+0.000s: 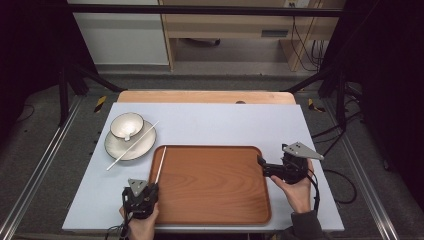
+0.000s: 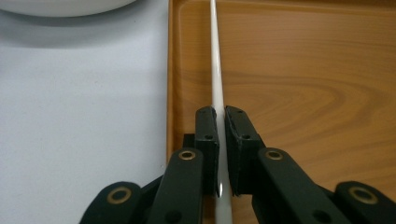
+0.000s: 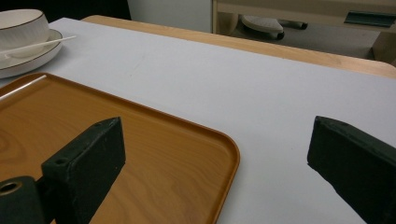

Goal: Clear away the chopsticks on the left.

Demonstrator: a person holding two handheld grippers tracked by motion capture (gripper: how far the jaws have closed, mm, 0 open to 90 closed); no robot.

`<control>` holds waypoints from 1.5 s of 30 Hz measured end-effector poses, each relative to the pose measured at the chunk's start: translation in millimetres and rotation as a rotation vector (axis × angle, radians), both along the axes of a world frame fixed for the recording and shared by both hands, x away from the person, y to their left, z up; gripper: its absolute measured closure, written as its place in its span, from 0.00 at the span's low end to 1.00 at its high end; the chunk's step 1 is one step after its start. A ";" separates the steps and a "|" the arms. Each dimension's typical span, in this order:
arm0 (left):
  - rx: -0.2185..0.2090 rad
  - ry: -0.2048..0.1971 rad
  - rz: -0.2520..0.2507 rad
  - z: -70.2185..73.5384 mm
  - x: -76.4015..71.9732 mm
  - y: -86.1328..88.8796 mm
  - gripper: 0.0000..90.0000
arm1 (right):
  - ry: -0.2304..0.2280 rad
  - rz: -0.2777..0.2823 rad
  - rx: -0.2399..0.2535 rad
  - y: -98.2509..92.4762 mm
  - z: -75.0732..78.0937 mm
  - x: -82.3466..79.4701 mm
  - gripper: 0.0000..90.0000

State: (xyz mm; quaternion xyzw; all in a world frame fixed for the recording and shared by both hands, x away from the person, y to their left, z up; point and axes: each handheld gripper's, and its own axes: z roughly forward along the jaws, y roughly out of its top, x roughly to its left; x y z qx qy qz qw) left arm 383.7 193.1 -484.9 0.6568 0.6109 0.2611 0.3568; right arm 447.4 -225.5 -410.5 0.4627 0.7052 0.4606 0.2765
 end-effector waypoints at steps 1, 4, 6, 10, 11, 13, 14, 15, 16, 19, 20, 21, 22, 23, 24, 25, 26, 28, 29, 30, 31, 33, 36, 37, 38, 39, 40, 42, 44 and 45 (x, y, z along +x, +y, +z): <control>0.001 0.001 0.000 0.1 0.1 -0.3 0.93 | 0.000 0.000 0.000 0.0 0.0 0.0 0.05; 0.008 0.002 -0.001 0.3 0.7 -0.7 0.93 | -0.002 0.003 -0.003 0.6 -0.5 0.4 0.05; 0.006 0.002 -0.002 0.2 0.9 -0.6 0.93 | -0.002 0.004 -0.007 0.7 -0.6 0.5 0.05; 0.004 0.002 -0.011 0.3 1.1 -0.2 0.93 | -0.002 0.003 -0.007 0.6 -0.6 0.4 0.05; 0.003 0.002 -0.017 0.5 1.1 0.0 0.92 | -0.002 0.003 -0.003 0.7 -0.5 0.3 0.05; 0.000 -0.008 -0.019 2.0 0.7 0.8 0.91 | -0.002 0.002 0.001 0.5 -0.2 0.0 0.05; -0.001 -0.014 -0.022 3.3 0.6 1.5 0.90 | -0.002 0.002 -0.001 0.2 -0.1 0.0 0.05; -0.001 -0.019 -0.021 4.9 0.4 2.1 0.89 | -0.002 0.001 -0.001 0.1 -0.1 -0.1 0.05; -0.007 -0.028 -0.022 6.6 0.2 2.9 0.88 | -0.002 0.001 -0.001 0.1 -0.1 0.0 0.05; -0.027 -0.060 -0.042 13.2 -0.6 4.7 0.86 | -0.004 0.001 0.000 -0.1 0.1 -0.1 0.05; -0.032 -0.069 -0.052 15.8 -0.7 5.3 0.85 | -0.003 -0.001 -0.001 -0.4 0.2 -0.2 0.05; -0.037 -0.075 -0.061 18.4 -0.7 6.1 0.84 | -0.002 -0.003 0.005 -0.3 0.4 -0.4 0.05; -0.043 -0.086 -0.069 21.2 -0.4 7.1 0.83 | -0.003 -0.003 0.000 -0.9 0.5 -0.5 0.05; -0.043 -0.095 -0.080 24.4 0.2 8.7 0.82 | -0.005 -0.004 0.001 -1.1 0.7 -0.7 0.05; -0.050 -0.108 -0.089 27.6 1.2 10.2 0.80 | -0.005 -0.003 0.004 -1.3 1.0 -0.9 0.05; -0.052 -0.116 -0.094 31.2 2.2 12.3 0.79 | -0.005 -0.003 0.007 -1.4 1.2 -1.1 0.05; -0.058 -0.123 -0.104 33.9 3.0 14.2 0.77 | -0.006 -0.004 0.004 -1.8 1.2 -1.0 0.05; -0.071 -0.149 -0.128 43.0 6.3 19.6 0.75 | -0.006 -0.005 0.004 -1.9 1.3 -1.2 0.05; -0.074 -0.154 -0.140 45.7 7.6 21.1 0.73 | -0.007 -0.005 0.003 -2.0 1.3 -1.1 0.05; -0.077 -0.162 -0.159 49.5 9.3 23.5 0.72 | -0.008 -0.005 0.003 -2.0 1.3 -1.1 0.05; -0.078 -0.166 -0.171 52.5 10.6 25.5 0.70 | -0.007 -0.005 0.003 -2.0 1.4 -1.2 0.05; -0.097 -0.182 -0.218 61.8 14.8 31.8 0.68 | -0.008 -0.006 0.003 -2.1 1.3 -1.2 0.05; -0.081 -0.210 -0.253 74.9 20.9 39.9 0.64 | -0.010 -0.005 0.005 -2.2 1.5 -1.2 0.05; -0.073 -0.223 -0.263 79.4 22.9 42.8 0.62 | -0.010 -0.006 0.005 -2.3 1.5 -1.2 0.05; -0.079 -0.235 -0.278 83.7 25.2 45.6 0.61 | -0.010 -0.005 0.005 -2.3 1.4 -1.1 0.05; -0.078 -0.236 -0.288 86.9 27.2 47.6 0.59 | -0.010 -0.005 0.002 -2.3 1.3 -1.0 0.05; -0.057 -0.240 -0.303 92.9 30.7 50.7 0.58 | -0.009 -0.005 0.001 -2.3 1.3 -1.0 0.05; -0.041 -0.243 -0.325 98.8 35.6 54.0 0.56 | -0.008 -0.005 0.002 -2.0 1.3 -1.1 0.05; -0.009 -0.241 -0.340 105.5 42.6 58.8 0.54 | -0.006 -0.004 0.005 -1.7 1.2 -1.0 0.05; -0.004 -0.235 -0.345 107.3 45.3 60.9 0.53 | -0.006 -0.004 0.004 -1.6 1.0 -1.0 0.05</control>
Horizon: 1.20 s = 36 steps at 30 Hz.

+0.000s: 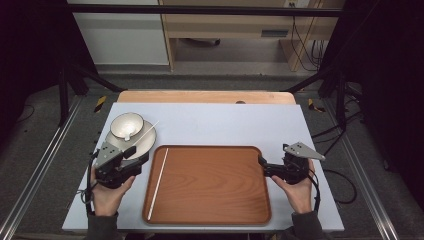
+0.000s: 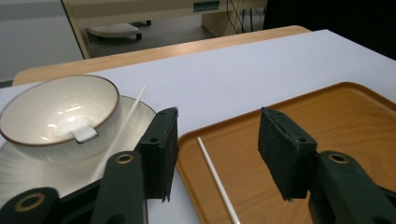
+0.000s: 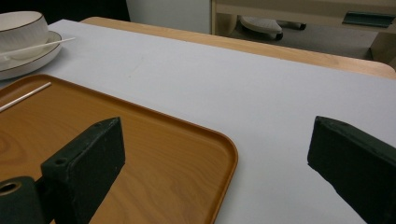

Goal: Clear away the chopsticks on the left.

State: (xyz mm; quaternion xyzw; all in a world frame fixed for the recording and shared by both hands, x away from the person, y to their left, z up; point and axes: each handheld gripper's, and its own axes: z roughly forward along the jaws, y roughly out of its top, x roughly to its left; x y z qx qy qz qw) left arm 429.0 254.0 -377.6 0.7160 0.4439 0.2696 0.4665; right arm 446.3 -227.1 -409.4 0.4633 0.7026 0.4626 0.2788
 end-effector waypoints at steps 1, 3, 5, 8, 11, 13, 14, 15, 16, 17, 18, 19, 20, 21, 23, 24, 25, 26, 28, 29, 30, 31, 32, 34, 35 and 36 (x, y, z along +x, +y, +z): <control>0.006 0.008 -0.004 2.1 3.5 2.8 0.52 | 0.000 0.000 -0.001 0.1 0.0 0.0 0.05; 0.018 0.011 -0.014 5.7 10.7 10.3 0.50 | 0.002 0.001 0.000 0.4 0.0 -0.2 0.05; 0.024 0.020 -0.014 7.4 14.7 15.0 0.49 | 0.002 0.000 0.000 0.4 -0.1 -0.1 0.05; 0.081 0.024 -0.012 8.6 19.3 24.2 0.46 | 0.002 -0.001 -0.005 0.3 -0.3 0.0 0.05; 0.120 0.030 -0.003 4.6 19.0 33.1 0.43 | 0.004 0.002 -0.004 0.8 -0.4 0.0 0.05; 0.113 0.041 0.008 -1.9 18.9 39.9 0.42 | 0.006 0.001 -0.003 1.2 -0.7 0.2 0.05; 0.121 0.052 0.011 -5.2 19.0 43.5 0.42 | 0.005 0.001 -0.003 1.3 -0.9 0.3 0.05; 0.123 0.060 0.018 -8.6 20.0 46.3 0.42 | 0.004 0.002 -0.008 1.2 -1.1 0.4 0.05; 0.134 0.070 0.025 -11.0 21.2 49.0 0.42 | 0.006 0.002 -0.007 1.4 -1.1 0.5 0.05; 0.134 0.074 0.030 -13.1 22.3 51.3 0.42 | 0.007 0.003 -0.007 1.6 -1.1 0.6 0.05; 0.135 0.077 0.027 -14.7 23.5 54.1 0.42 | 0.007 0.003 -0.007 1.7 -1.2 0.6 0.05; 0.123 0.085 0.029 -17.4 25.6 56.5 0.42 | 0.007 0.003 -0.008 1.8 -1.2 0.6 0.05; 0.123 0.085 0.031 -19.3 27.2 57.9 0.42 | 0.007 0.003 -0.006 1.6 -1.2 0.7 0.05; 0.129 0.096 0.034 -21.3 29.2 59.8 0.42 | 0.008 0.003 -0.006 1.4 -1.2 0.7 0.05; 0.137 0.107 0.038 -26.8 34.6 62.3 0.42 | 0.010 0.004 -0.004 1.3 -1.3 0.8 0.05; 0.142 0.114 0.041 -29.7 37.3 63.1 0.42 | 0.009 0.004 -0.005 1.4 -1.5 1.0 0.05; 0.147 0.116 0.046 -32.7 40.3 63.7 0.43 | 0.009 0.004 -0.005 1.4 -1.5 1.0 0.05; 0.148 0.125 0.047 -35.5 42.8 64.3 0.43 | 0.009 0.005 -0.003 1.5 -1.4 0.8 0.05; 0.166 0.138 0.043 -40.2 47.5 66.0 0.43 | 0.009 0.005 -0.004 1.4 -1.4 0.8 0.05; 0.164 0.142 0.043 -42.6 49.7 66.2 0.44 | 0.008 0.004 -0.005 1.2 -1.5 1.0 0.05; 0.167 0.146 0.041 -44.3 52.1 66.9 0.44 | 0.009 0.003 -0.008 1.1 -1.6 1.2 0.05; 0.177 0.148 0.040 -45.8 54.5 67.5 0.44 | 0.008 0.003 -0.008 1.1 -1.8 1.4 0.05; 0.184 0.153 0.045 -47.3 56.6 67.7 0.45 | 0.011 0.005 -0.008 1.2 -2.1 1.6 0.05; 0.192 0.162 0.044 -50.2 60.8 68.3 0.46 | 0.013 0.006 -0.009 2.1 -2.9 2.0 0.05; 0.199 0.165 0.048 -51.9 63.0 68.5 0.47 | 0.015 0.008 -0.011 2.4 -3.2 2.2 0.05; 0.208 0.172 0.051 -53.6 65.2 68.7 0.48 | 0.015 0.007 -0.014 2.7 -3.6 2.4 0.05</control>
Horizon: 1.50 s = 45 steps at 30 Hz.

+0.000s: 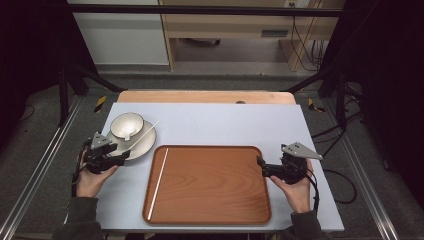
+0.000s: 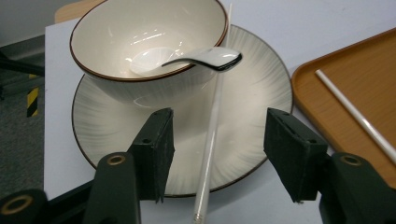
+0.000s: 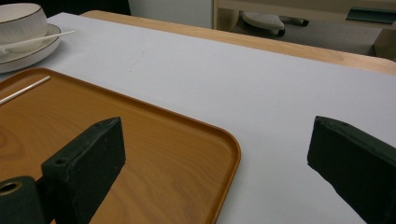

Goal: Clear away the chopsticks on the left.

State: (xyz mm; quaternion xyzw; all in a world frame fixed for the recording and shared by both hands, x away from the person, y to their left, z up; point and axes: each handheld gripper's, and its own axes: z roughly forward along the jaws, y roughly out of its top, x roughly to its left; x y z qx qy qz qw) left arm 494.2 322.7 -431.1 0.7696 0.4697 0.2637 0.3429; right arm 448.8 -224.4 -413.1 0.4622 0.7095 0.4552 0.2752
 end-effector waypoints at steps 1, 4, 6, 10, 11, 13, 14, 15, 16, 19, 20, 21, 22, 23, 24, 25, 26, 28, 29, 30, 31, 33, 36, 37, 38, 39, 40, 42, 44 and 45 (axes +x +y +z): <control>0.012 0.006 0.000 -1.7 1.9 0.1 0.49 | 0.001 0.000 0.002 0.4 -0.3 0.2 0.05; 0.022 0.022 -0.004 -7.1 8.3 1.0 0.52 | 0.003 0.001 0.001 0.8 -0.7 0.4 0.05; 0.018 0.031 -0.010 -10.7 12.0 1.5 0.55 | 0.005 0.001 0.003 0.8 -0.5 0.3 0.05; 0.018 0.037 -0.018 -15.4 17.6 0.8 0.62 | 0.004 0.001 0.002 0.5 -0.5 0.4 0.05; 0.015 0.037 -0.019 -16.3 19.1 0.6 0.65 | 0.005 0.001 0.002 0.7 -0.6 0.4 0.05; 0.022 0.041 -0.009 -17.9 21.3 0.8 0.69 | 0.006 0.001 0.002 0.7 -0.7 0.3 0.05; 0.013 0.042 -0.013 -18.7 22.4 1.5 0.71 | 0.005 0.001 -0.002 0.6 -0.9 0.6 0.05; 0.009 0.048 -0.016 -19.2 23.2 2.4 0.73 | 0.006 -0.001 -0.006 0.7 -1.1 0.7 0.05; 0.010 0.045 -0.017 -19.8 23.9 2.8 0.74 | 0.005 0.000 -0.007 0.7 -1.3 0.9 0.05; -0.013 0.051 -0.019 -21.7 25.6 2.8 0.78 | 0.006 0.000 -0.008 0.9 -1.5 1.0 0.05; -0.007 0.057 -0.026 -21.8 26.2 3.6 0.79 | 0.006 0.000 -0.007 1.0 -1.5 1.0 0.05; -0.009 0.057 -0.027 -22.3 26.5 3.6 0.80 | 0.007 0.001 -0.005 1.2 -1.5 0.9 0.05; -0.012 0.058 -0.029 -22.6 26.6 3.3 0.81 | 0.007 0.001 -0.005 1.2 -1.4 0.9 0.05; -0.016 0.060 -0.029 -22.9 26.6 2.8 0.82 | 0.006 0.001 -0.007 1.0 -1.3 0.8 0.05; -0.020 0.057 -0.030 -22.9 26.5 2.3 0.83 | 0.005 0.000 -0.006 0.9 -1.2 0.7 0.05; -0.020 0.053 -0.031 -22.9 26.4 2.0 0.85 | 0.004 0.000 -0.005 0.5 -1.1 0.7 0.05; -0.021 0.056 -0.033 -22.6 26.2 1.9 0.86 | 0.005 -0.001 -0.005 0.4 -1.1 0.7 0.05; -0.023 0.060 -0.037 -22.5 26.0 1.3 0.90 | 0.006 -0.001 -0.006 0.6 -1.1 0.6 0.05; -0.025 0.062 -0.035 -22.5 25.6 0.8 0.90 | 0.005 0.001 -0.007 0.7 -1.2 0.8 0.05; -0.025 0.065 -0.038 -22.2 25.6 0.8 0.90 | 0.006 0.001 -0.007 0.9 -1.3 0.7 0.05; -0.029 0.067 -0.040 -22.2 25.4 0.3 0.91 | 0.006 0.001 -0.008 1.0 -1.3 0.8 0.05; -0.031 0.070 -0.039 -22.1 25.0 -0.9 0.91 | 0.007 0.002 -0.005 1.2 -1.3 0.8 0.05; -0.038 0.068 -0.044 -22.3 24.7 -2.4 0.92 | 0.008 0.001 -0.008 1.0 -1.2 0.6 0.05; -0.040 0.071 -0.047 -22.1 24.5 -2.8 0.93 | 0.008 0.002 -0.007 1.0 -1.2 0.5 0.05; -0.036 0.076 -0.046 -21.7 24.0 -3.5 0.93 | 0.007 0.001 -0.008 1.0 -1.2 0.6 0.05; -0.038 0.072 -0.041 -21.9 23.6 -4.5 0.93 | 0.007 0.002 -0.010 0.9 -1.3 0.6 0.05; -0.032 0.072 -0.040 -21.6 22.9 -5.1 0.93 | 0.009 0.002 -0.006 1.1 -1.3 0.5 0.05; -0.043 0.070 -0.040 -21.2 21.6 -6.0 0.94 | 0.008 0.002 -0.004 1.3 -1.2 0.4 0.05; -0.048 0.069 -0.041 -19.5 20.0 -6.0 0.94 | 0.006 0.002 -0.009 0.9 -1.2 0.5 0.05; -0.056 0.064 -0.042 -18.4 19.0 -6.1 0.94 | 0.006 0.002 -0.008 0.7 -1.1 0.4 0.05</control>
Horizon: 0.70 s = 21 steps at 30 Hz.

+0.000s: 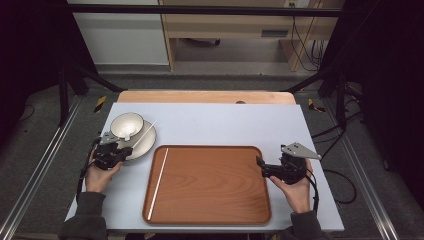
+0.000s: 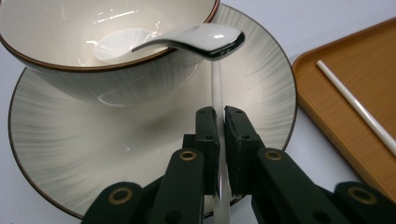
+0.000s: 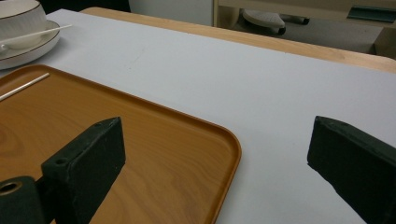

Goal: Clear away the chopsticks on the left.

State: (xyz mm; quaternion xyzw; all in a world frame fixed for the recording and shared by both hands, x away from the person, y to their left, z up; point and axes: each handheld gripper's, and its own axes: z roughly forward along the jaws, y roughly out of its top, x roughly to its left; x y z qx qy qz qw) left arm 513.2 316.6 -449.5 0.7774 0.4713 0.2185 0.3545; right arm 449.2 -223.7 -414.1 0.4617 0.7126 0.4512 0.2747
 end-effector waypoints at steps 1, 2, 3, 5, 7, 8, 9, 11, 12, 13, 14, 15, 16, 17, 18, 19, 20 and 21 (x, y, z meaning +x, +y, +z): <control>-0.011 -0.005 -0.001 1.1 -1.0 -0.4 0.94 | 0.000 0.001 0.004 -0.1 0.2 -0.2 0.05; -0.012 -0.011 -0.001 2.4 -2.2 -1.1 0.94 | 0.001 0.001 0.006 -0.2 0.5 -0.4 0.05; -0.012 -0.014 -0.002 3.6 -3.3 -2.0 0.94 | 0.000 0.001 0.003 -0.6 0.6 -0.5 0.05; -0.013 -0.018 -0.004 5.9 -5.6 -4.5 0.94 | -0.003 0.000 0.004 -0.9 0.7 -0.5 0.05; -0.014 -0.027 -0.001 8.2 -8.0 -7.3 0.94 | -0.003 -0.001 0.009 -0.9 1.3 -1.0 0.05; -0.015 -0.029 -0.004 9.6 -9.5 -8.7 0.94 | -0.008 0.000 0.004 -1.4 1.4 -0.7 0.05; -0.013 -0.037 -0.002 11.0 -11.0 -10.3 0.94 | -0.009 -0.001 0.006 -1.4 1.7 -1.0 0.05; -0.020 -0.048 0.000 13.9 -14.2 -12.5 0.94 | -0.009 -0.004 0.008 -2.0 2.2 -1.5 0.05; -0.019 -0.052 0.000 15.4 -16.0 -13.3 0.94 | -0.009 -0.004 0.008 -2.4 2.5 -1.6 0.05; -0.023 -0.057 0.004 17.3 -18.2 -14.2 0.94 | -0.009 -0.005 0.012 -2.7 2.8 -1.9 0.05; -0.023 -0.059 0.005 18.5 -19.6 -14.7 0.94 | -0.011 -0.006 0.011 -3.2 3.0 -2.0 0.05; -0.029 -0.064 0.008 20.0 -21.5 -15.5 0.94 | -0.013 -0.007 0.010 -3.4 3.0 -1.9 0.05; -0.031 -0.067 0.008 21.6 -23.5 -16.4 0.94 | -0.013 -0.007 0.010 -3.6 3.0 -2.0 0.05; -0.035 -0.069 0.009 23.3 -25.5 -17.6 0.94 | -0.012 -0.007 0.011 -3.6 3.1 -2.0 0.05; -0.038 -0.074 0.011 24.9 -27.6 -19.0 0.94 | -0.013 -0.007 0.010 -3.6 3.1 -2.0 0.05; -0.037 -0.080 0.012 26.5 -29.7 -20.7 0.94 | -0.013 -0.007 0.009 -3.7 3.1 -2.0 0.05; -0.037 -0.081 0.014 28.3 -32.0 -22.3 0.94 | -0.013 -0.008 0.009 -3.8 3.2 -2.0 0.05; -0.037 -0.090 0.017 29.8 -34.3 -24.2 0.94 | -0.013 -0.008 0.009 -3.8 3.2 -2.1 0.05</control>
